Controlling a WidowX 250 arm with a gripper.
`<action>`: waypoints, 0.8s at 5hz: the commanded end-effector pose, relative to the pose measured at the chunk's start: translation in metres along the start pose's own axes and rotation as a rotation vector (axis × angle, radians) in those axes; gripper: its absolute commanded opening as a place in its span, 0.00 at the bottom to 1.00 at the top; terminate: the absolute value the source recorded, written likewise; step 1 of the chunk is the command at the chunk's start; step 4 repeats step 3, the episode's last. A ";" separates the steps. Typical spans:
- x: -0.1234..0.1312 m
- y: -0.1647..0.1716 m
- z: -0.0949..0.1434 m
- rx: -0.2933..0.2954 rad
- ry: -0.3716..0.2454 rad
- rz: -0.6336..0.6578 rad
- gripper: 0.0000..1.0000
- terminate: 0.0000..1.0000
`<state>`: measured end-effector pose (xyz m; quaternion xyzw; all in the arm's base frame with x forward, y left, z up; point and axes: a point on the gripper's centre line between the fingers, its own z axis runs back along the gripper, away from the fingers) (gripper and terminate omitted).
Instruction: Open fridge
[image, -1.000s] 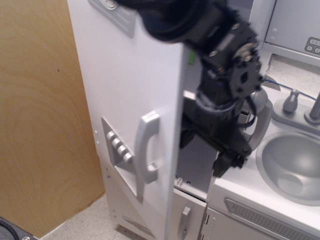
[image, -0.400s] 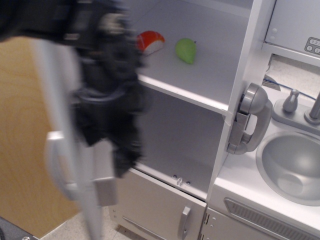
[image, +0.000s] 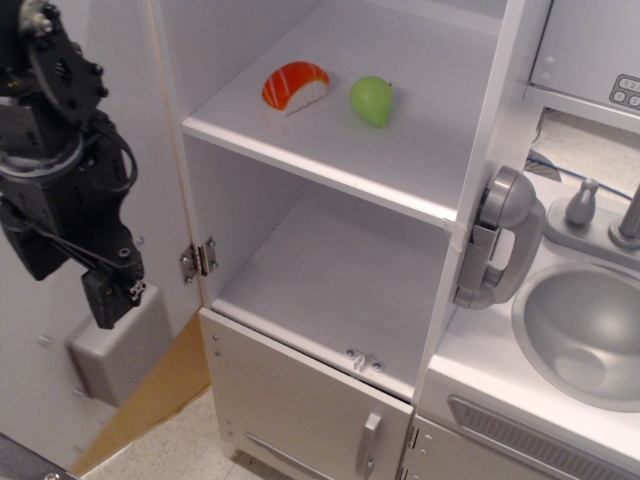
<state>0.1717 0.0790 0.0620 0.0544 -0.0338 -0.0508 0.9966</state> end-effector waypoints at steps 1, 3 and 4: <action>0.018 0.066 0.013 0.045 -0.063 0.075 1.00 0.00; 0.023 0.099 0.024 0.020 -0.079 0.137 1.00 1.00; 0.023 0.099 0.024 0.020 -0.079 0.137 1.00 1.00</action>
